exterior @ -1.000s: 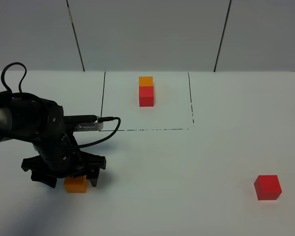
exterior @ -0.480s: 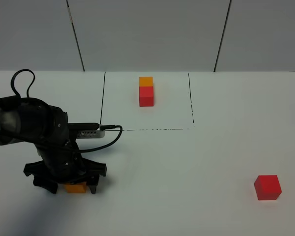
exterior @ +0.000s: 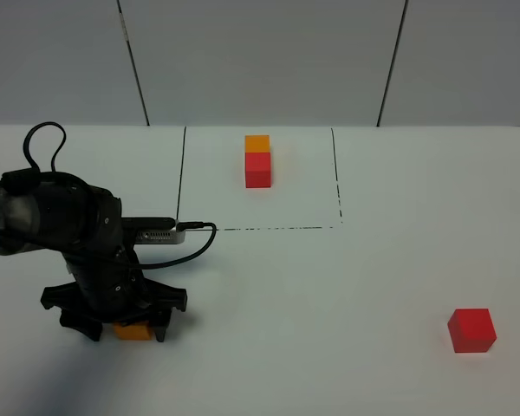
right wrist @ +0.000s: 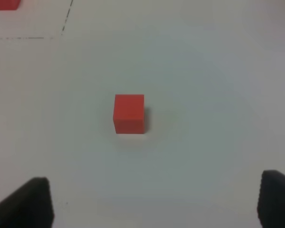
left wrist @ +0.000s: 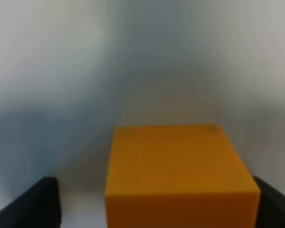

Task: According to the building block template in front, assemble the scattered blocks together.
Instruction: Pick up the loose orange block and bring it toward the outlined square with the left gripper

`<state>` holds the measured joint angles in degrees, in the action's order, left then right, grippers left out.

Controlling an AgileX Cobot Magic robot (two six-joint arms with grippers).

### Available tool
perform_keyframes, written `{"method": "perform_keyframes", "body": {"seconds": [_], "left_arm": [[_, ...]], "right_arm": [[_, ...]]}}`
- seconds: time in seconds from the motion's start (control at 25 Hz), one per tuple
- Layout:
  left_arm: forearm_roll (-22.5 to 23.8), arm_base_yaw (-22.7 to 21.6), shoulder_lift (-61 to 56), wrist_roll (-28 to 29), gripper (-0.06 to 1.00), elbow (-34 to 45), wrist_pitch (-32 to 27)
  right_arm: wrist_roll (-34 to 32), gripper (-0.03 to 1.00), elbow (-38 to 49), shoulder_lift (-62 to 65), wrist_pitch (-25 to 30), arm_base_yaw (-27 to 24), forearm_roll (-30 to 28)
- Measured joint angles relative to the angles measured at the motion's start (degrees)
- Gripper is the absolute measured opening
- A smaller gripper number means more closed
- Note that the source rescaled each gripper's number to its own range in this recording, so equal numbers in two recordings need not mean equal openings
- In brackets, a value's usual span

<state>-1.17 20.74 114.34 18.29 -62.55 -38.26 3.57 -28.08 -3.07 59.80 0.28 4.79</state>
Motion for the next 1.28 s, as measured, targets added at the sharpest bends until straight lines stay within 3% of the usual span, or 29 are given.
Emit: {"method": "perform_keyframes", "body": {"seconds": [0.12, 0.36, 1.04, 1.28], "left_arm": [[0.4, -0.1, 0.0, 0.0, 0.53, 0.0, -0.2], [0.4, -0.1, 0.0, 0.0, 0.0, 0.0, 0.8], [0.2, -0.1, 0.0, -0.2, 0.0, 0.0, 1.4], [-0.6, -0.1, 0.0, -7.8, 0.0, 0.0, 2.8]], "right_arm": [[0.0, 0.73, 0.0, 0.0, 0.0, 0.0, 0.0], [0.0, 0.73, 0.0, 0.0, 0.0, 0.0, 0.0], [0.0, 0.73, 0.0, 0.0, 0.0, 0.0, 0.0], [0.0, 0.73, 0.0, 0.0, 0.0, 0.0, 0.0]]}}
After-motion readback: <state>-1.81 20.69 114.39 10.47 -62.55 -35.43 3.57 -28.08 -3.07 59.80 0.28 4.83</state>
